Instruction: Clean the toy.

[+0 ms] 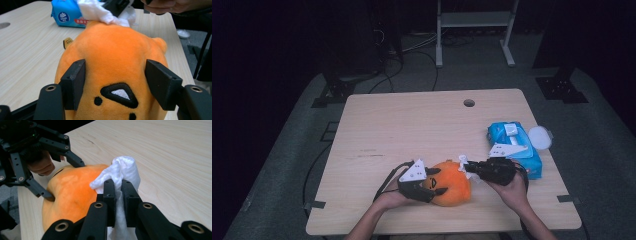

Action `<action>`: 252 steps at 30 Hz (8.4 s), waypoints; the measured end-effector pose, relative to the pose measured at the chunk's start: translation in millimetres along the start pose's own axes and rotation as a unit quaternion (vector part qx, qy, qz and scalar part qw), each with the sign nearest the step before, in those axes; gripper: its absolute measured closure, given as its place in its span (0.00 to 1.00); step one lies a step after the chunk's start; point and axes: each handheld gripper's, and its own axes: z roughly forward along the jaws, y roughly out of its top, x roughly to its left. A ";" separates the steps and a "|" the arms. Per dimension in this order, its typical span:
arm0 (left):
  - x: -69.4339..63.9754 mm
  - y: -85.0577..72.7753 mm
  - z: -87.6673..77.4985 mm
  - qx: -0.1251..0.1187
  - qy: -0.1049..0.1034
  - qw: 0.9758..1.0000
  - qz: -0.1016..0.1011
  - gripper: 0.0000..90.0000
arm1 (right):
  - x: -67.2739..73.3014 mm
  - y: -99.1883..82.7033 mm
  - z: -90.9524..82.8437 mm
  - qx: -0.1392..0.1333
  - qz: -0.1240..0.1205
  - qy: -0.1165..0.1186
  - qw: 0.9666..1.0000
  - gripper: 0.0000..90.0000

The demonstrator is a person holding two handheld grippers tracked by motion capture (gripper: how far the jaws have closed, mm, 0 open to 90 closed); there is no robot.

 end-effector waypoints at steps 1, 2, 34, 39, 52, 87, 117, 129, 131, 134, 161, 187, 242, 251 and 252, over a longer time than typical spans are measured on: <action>0.5 -0.2 0.0 -0.001 0.002 1.000 -0.004 0.38 | 0.5 -1.0 -1.1 0.003 0.001 0.002 1.000 0.92; 1.7 -0.4 -0.1 -0.001 0.009 1.000 -0.012 0.37 | 1.6 -1.6 -1.7 0.006 0.001 0.003 1.000 0.92; -5.7 7.2 7.9 0.003 0.015 1.000 -0.022 0.27 | 36.5 6.8 2.0 0.027 -0.072 0.006 0.997 0.92; -16.5 11.7 11.7 0.008 0.008 1.000 0.007 0.28 | 50.9 13.4 11.3 0.030 -0.101 0.022 0.994 0.92; -8.7 12.5 7.9 0.008 0.002 0.999 -0.045 0.29 | 52.3 11.6 13.5 0.029 -0.098 0.036 0.994 0.92; -7.7 11.7 -1.1 -0.013 0.022 1.000 0.015 0.29 | 34.6 8.9 -2.0 0.018 -0.079 0.016 0.997 0.92; -14.1 20.7 5.0 -0.002 0.030 1.000 0.004 0.34 | 60.8 14.8 -1.1 0.004 -0.121 0.014 0.993 0.92; -9.4 16.4 2.8 -0.017 0.019 1.000 -0.007 0.27 | 38.7 10.0 -8.9 0.009 -0.084 -0.009 0.996 0.92; -12.0 16.7 3.4 -0.021 0.023 0.999 0.001 0.33 | 49.8 14.8 -9.4 0.002 -0.102 -0.001 0.995 0.92; -20.1 19.6 5.4 -0.017 0.029 0.999 0.040 0.34 | 61.2 18.7 -6.3 0.000 -0.113 0.013 0.993 0.92; -21.4 19.3 7.4 -0.013 0.014 1.000 0.023 0.34 | 61.4 24.9 -6.3 0.014 -0.122 -0.013 0.992 0.92; -18.4 19.6 7.9 -0.001 0.010 1.000 0.006 0.30 | 68.0 17.3 1.8 0.029 -0.124 -0.004 0.992 0.92; 0.0 2.5 -1.9 0.001 0.002 1.000 -0.029 0.34 | 33.4 7.7 -26.6 0.023 -0.082 -0.014 0.996 0.93; 4.9 0.5 -4.7 -0.002 0.002 0.999 -0.045 0.33 | 37.9 8.1 -19.2 0.034 -0.104 -0.026 0.994 0.93; 5.2 0.6 -4.4 -0.002 0.001 0.999 -0.044 0.33 | 35.6 6.5 -20.9 0.033 -0.098 -0.024 0.994 0.93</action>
